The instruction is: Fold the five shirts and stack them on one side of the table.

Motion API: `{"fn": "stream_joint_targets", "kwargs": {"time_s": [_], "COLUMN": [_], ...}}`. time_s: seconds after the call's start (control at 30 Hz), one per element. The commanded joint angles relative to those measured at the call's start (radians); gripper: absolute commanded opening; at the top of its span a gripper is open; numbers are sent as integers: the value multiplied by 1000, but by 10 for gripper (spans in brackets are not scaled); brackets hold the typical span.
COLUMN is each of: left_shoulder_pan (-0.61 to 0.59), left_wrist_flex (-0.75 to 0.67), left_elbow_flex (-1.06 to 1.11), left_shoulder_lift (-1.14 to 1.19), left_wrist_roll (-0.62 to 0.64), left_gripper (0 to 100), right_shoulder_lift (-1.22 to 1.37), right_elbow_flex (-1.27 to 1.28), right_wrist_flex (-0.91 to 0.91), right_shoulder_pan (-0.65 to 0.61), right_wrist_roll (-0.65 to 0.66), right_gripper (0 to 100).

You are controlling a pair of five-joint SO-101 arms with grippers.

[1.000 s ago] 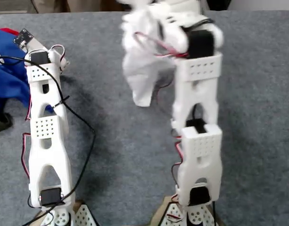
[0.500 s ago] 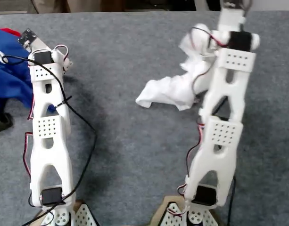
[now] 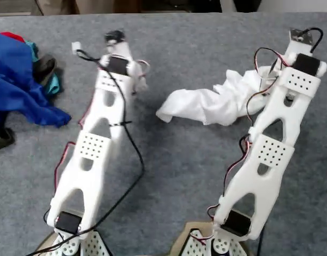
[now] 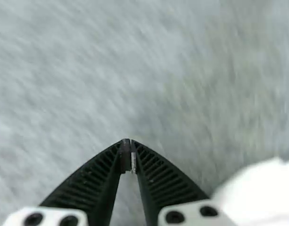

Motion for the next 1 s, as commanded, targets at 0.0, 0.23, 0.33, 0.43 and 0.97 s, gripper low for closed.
{"fn": "stream_joint_targets", "kwargs": {"time_s": [0.0, 0.23, 0.33, 0.43, 0.97], "left_shoulder_pan": [98, 273, 319, 331, 172], "left_wrist_flex": [37, 71, 69, 52, 57], "left_elbow_flex": [-38, -3, 12, -18, -43], "left_shoulder_lift": [-68, -38, 21, 67, 70], "left_wrist_roll": [-15, -98, -117, -117, -107], "left_gripper": [21, 21, 21, 20, 19], "right_shoulder_lift": [7, 85, 88, 48, -398], "right_elbow_flex": [-4, -4, -5, -4, 163], "right_wrist_flex": [12, 12, 15, 18, -17], "right_shoulder_pan": [25, 39, 77, 130, -234], "right_wrist_roll": [12, 81, 112, 176, 232], "right_gripper": [15, 44, 153, 267, 335]}}
